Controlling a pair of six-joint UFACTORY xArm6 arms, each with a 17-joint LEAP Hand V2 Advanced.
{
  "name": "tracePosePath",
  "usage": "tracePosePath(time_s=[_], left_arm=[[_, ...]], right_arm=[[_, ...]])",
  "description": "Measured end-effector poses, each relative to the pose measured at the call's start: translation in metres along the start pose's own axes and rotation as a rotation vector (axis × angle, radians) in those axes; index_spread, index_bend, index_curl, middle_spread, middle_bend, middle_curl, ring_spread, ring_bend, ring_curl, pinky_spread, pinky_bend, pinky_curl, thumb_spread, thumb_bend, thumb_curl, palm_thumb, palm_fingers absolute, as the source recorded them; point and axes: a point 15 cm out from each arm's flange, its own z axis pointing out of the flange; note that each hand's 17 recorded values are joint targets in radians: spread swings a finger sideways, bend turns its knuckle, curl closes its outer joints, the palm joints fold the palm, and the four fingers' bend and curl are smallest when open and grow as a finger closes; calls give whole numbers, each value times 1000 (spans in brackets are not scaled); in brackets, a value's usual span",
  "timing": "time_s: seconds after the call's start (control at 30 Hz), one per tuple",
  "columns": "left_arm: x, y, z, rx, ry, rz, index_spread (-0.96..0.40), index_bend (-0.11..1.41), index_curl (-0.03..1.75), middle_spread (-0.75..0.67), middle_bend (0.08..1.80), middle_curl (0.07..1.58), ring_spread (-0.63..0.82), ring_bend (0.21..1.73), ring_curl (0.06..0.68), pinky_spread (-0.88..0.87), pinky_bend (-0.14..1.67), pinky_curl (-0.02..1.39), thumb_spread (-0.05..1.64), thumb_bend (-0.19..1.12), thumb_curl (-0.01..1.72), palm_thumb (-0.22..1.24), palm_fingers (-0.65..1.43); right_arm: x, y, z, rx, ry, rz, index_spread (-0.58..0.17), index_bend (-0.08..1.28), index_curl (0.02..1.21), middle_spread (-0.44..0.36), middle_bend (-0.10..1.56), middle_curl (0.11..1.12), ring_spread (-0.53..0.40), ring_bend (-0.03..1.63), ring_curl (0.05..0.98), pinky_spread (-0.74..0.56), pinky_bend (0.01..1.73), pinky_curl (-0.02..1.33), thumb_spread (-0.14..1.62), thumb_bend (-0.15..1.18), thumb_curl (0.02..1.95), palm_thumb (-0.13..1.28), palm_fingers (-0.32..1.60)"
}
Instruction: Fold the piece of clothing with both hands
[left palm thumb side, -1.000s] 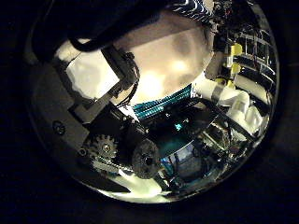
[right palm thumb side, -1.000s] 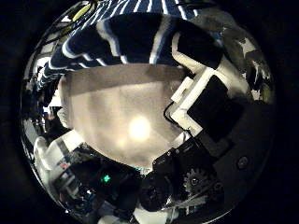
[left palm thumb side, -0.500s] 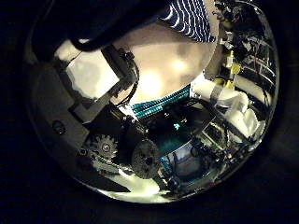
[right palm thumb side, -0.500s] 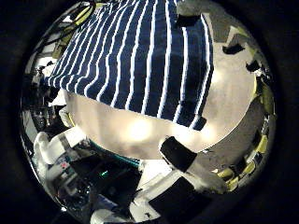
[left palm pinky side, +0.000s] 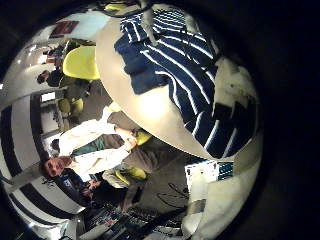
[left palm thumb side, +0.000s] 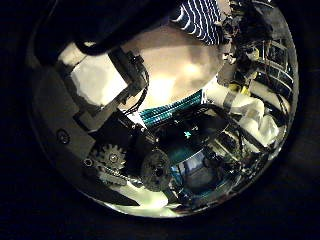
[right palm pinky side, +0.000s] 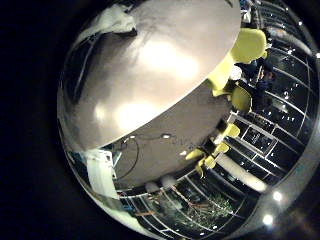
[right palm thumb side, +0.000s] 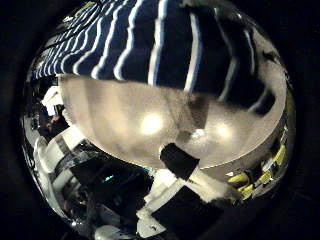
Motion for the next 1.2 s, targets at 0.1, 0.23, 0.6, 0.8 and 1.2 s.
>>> tracePosePath(time_s=[0.1,0.23,0.6,0.8,1.2], left_arm=[[-1,3,0,-8,0,-2,-663,185,1461,-673,818,1053,-477,1307,508,-605,1242,585,1057,-18,535,804,1101],[-2,8,-8,-9,1,-5,-657,185,1463,-673,818,1053,-477,1307,508,-605,1242,585,1057,-18,535,804,1101],[-4,24,-18,-21,-2,-2,-643,181,1470,-673,820,1053,-477,1309,509,-605,1245,585,1064,-18,533,800,1098],[-8,50,-30,-62,-4,2,-634,178,1472,-673,823,1053,-476,1312,509,-605,1248,585,1063,-19,533,795,1094],[-24,69,-75,-59,-24,12,-618,178,1477,-671,825,1053,-476,1312,509,-604,1249,584,1065,-18,532,783,1094]], right_arm=[[1,-7,-2,19,-1,4,-405,286,529,-235,626,597,-300,1063,450,-247,1033,336,1017,3,372,641,743],[4,-14,-5,55,-5,21,-465,487,650,-289,798,686,-285,1128,508,-329,1126,405,1042,40,409,793,1174],[25,1,-52,175,7,76,-434,927,942,-237,1151,877,-267,1307,667,-228,1359,606,1189,68,492,960,1084],[28,51,-87,132,-76,105,-408,976,989,-216,1201,903,-261,1342,716,-201,1384,677,1219,53,526,981,1040],[42,84,-170,198,-123,109,-364,1020,1027,-201,1252,919,-253,1364,777,-182,1361,800,1219,10,586,1016,1002]])
